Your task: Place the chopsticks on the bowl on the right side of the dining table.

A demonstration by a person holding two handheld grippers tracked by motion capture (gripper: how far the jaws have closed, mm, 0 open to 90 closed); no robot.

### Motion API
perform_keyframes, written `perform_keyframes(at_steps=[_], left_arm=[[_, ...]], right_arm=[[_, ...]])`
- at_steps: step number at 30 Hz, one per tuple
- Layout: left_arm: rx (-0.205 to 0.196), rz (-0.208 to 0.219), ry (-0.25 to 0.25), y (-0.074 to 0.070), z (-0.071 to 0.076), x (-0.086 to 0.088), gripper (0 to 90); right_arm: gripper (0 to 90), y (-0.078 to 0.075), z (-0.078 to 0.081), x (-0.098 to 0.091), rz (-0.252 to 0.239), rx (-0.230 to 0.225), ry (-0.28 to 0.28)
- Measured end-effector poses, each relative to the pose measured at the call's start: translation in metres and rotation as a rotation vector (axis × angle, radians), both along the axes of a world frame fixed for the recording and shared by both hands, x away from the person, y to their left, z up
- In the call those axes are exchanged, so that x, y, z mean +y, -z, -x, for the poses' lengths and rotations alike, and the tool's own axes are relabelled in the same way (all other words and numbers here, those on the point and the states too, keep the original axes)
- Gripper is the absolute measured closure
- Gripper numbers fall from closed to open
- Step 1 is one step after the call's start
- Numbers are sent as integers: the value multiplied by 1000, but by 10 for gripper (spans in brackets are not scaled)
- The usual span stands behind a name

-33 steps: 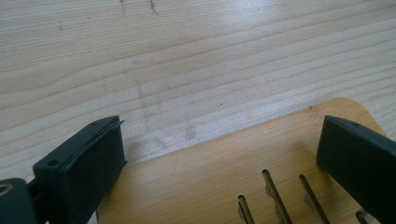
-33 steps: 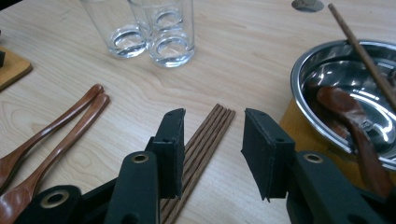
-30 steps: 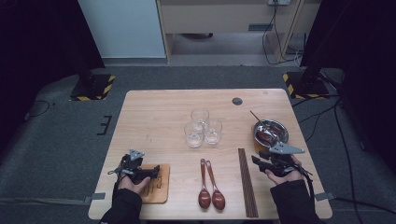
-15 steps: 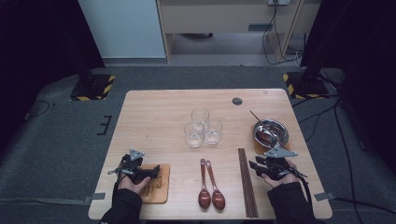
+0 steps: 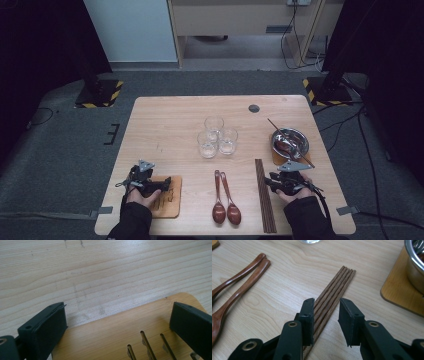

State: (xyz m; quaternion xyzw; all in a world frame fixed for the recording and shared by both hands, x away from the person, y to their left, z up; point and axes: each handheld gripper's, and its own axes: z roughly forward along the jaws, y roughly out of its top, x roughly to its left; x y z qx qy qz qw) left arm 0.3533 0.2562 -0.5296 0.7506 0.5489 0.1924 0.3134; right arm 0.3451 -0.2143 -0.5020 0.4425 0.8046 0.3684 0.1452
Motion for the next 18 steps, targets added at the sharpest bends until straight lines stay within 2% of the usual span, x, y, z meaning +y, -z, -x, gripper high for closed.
perform_keyframes(at_steps=[10, 18], left_arm=[[0, 0, 0, 0, 0, 0, 0], [0, 0, 0, 0, 0, 0, 0]], right_arm=[[681, 9, -2, 3, 38, 41, -12], [713, 12, -3, 3, 48, 60, -13]])
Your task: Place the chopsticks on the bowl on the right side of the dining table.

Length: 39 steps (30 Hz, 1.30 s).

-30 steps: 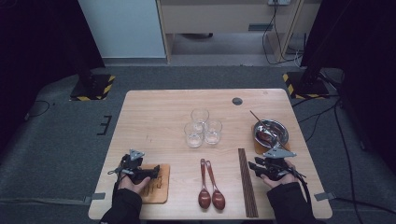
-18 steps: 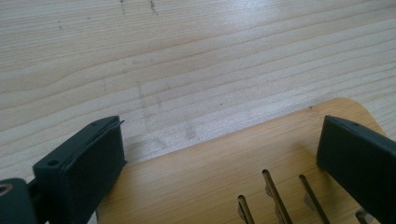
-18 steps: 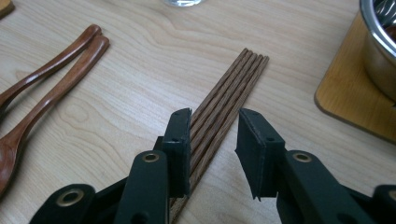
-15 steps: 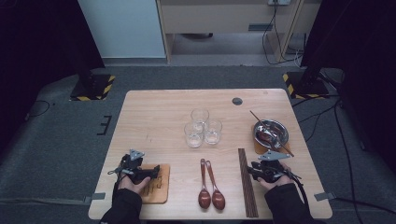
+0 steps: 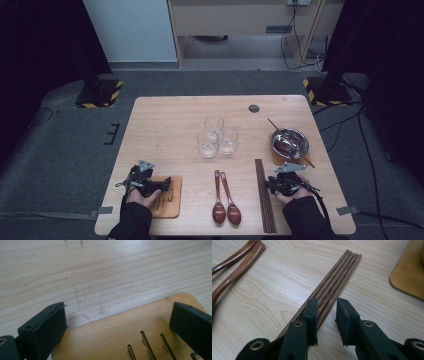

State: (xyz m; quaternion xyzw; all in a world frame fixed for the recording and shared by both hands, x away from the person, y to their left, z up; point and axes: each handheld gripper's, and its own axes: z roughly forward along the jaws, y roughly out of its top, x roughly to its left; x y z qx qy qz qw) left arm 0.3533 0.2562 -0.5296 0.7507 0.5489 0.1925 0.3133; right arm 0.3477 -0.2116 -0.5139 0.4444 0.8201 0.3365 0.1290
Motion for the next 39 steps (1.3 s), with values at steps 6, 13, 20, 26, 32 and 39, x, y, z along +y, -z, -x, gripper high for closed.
perform_keyframes(at_steps=[6, 13, 20, 26, 32, 39], left_arm=[[0, 0, 0, 0, 0, 0, 0], [-1, -1, 1, 0, 0, 0, 0], [0, 0, 0, 0, 0, 0, 0], [0, 0, 0, 0, 0, 0, 0], [0, 0, 0, 0, 0, 0, 0], [0, 0, 0, 0, 0, 0, 0]], right_arm=[[727, 1, 0, 0, 5, 19, -6], [754, 3, -1, 1, 16, 26, -6], [793, 3, -2, -3, 32, 35, 6], [808, 2, -4, -8, 41, 38, 36], [834, 1, -5, -14, 52, 39, 49], [849, 0, -6, -17, 60, 40, 74]])
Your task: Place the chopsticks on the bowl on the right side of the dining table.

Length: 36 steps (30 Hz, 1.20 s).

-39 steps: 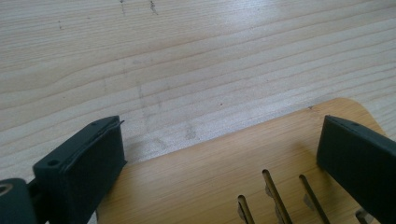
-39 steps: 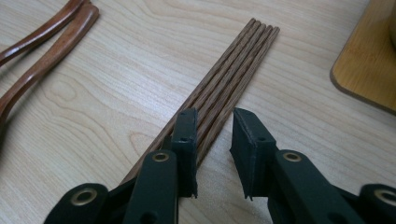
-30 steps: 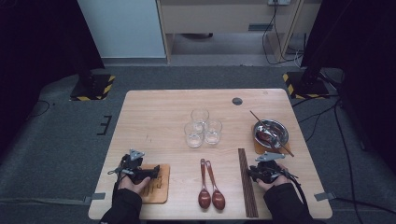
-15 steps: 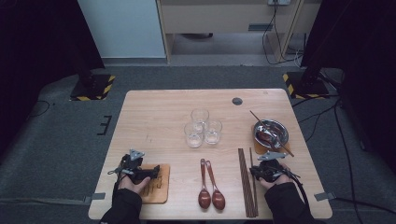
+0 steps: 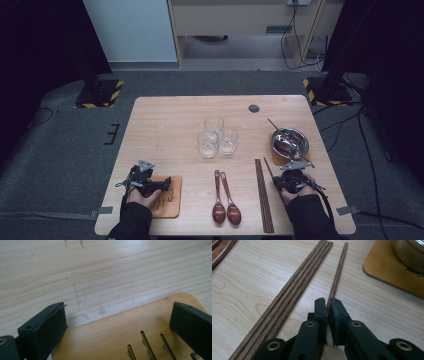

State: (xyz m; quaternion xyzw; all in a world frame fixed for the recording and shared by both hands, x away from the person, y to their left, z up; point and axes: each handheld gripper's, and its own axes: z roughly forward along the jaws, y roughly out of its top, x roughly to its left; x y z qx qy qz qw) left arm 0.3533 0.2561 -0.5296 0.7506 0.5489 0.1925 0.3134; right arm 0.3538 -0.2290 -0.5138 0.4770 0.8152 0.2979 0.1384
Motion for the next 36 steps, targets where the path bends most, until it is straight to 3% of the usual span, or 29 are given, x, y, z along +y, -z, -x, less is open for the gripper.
perform_keyframes(at_steps=[36], left_arm=[[0, 0, 0, 0, 0, 0, 0]], right_arm=[[854, 0, -9, -6, 23, 0, 36]])
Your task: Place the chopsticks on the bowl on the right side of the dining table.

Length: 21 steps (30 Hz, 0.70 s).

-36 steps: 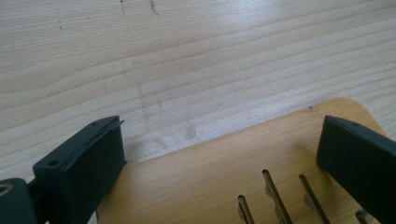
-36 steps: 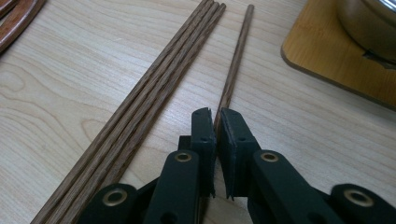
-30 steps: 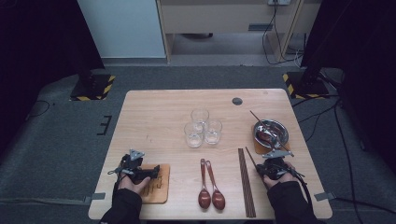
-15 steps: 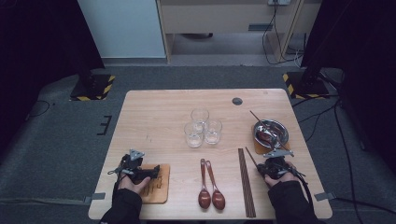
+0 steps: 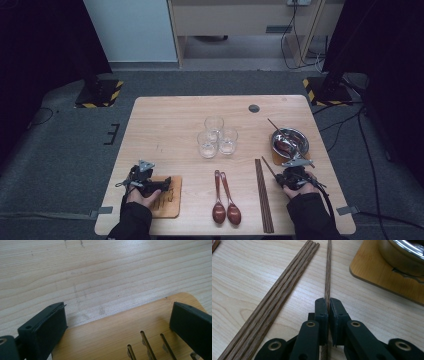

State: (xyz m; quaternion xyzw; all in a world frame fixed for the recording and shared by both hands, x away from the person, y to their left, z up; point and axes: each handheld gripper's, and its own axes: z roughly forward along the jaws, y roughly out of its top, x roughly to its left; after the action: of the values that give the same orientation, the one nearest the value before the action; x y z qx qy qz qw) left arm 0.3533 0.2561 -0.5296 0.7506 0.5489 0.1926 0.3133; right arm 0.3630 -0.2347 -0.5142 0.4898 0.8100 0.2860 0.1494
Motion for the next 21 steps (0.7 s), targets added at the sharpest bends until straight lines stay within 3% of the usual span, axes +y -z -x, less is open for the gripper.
perform_keyframes(at_steps=[12, 21], left_arm=[[0, 0, 0, 0, 0, 0, 0], [0, 0, 0, 0, 0, 0, 0]], right_arm=[[822, 1, -4, 2, -9, -18, 0], [796, -3, 12, -8, -49, -45, 5]])
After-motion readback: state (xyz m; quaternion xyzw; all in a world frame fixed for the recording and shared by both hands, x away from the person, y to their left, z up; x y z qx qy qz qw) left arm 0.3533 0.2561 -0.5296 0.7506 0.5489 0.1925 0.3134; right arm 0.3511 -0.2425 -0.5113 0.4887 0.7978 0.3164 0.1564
